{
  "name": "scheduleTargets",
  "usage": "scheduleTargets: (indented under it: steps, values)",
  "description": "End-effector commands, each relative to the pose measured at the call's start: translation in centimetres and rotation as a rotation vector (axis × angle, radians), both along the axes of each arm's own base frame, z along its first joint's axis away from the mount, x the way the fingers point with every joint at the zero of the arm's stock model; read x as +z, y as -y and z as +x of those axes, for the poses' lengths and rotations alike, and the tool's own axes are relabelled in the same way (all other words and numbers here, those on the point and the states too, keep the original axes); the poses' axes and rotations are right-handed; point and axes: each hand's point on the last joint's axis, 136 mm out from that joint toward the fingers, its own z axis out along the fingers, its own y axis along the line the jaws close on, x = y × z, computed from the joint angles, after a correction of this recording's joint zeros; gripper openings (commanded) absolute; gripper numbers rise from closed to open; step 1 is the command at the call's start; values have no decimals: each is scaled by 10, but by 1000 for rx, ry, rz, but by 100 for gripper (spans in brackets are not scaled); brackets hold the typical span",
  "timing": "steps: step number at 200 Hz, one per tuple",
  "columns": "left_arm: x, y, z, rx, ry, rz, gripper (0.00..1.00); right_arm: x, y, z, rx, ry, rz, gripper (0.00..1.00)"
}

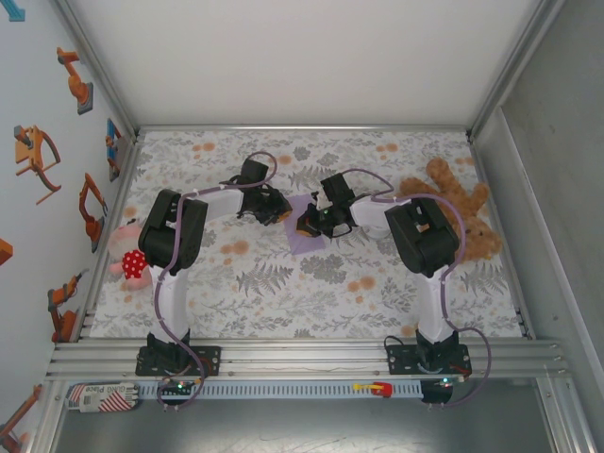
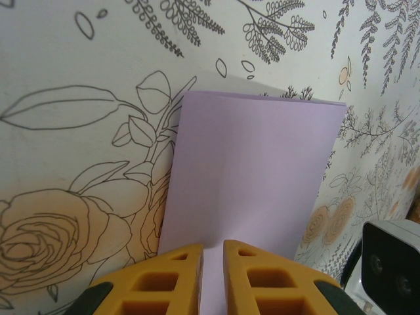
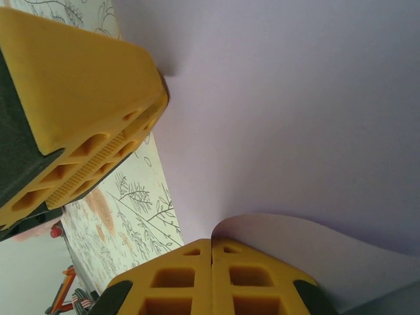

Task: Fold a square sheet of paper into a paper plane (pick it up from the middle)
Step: Fold the triangle a second time at the center of the table.

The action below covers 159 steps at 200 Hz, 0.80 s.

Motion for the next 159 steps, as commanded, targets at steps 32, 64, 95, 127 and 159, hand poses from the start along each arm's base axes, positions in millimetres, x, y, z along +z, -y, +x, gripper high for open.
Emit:
scheduleTargets:
  steps: [32, 64, 95, 127, 159]
  values:
    - [-31, -8, -19, -18, -87, 61, 18, 1, -5, 1, 26, 10, -12, 0]
    - [-31, -8, -19, -17, -86, 60, 18, -2, -4, 1, 26, 7, -20, 0]
    - [-31, -8, -19, -17, -85, 59, 18, -4, -3, 0, 26, 2, -27, 0]
    - [-30, -8, -18, -17, -85, 59, 18, -6, -2, -1, 26, -1, -31, 0]
    - [-29, -7, -17, -17, -80, 56, 18, -9, -1, -1, 25, -8, -40, 0]
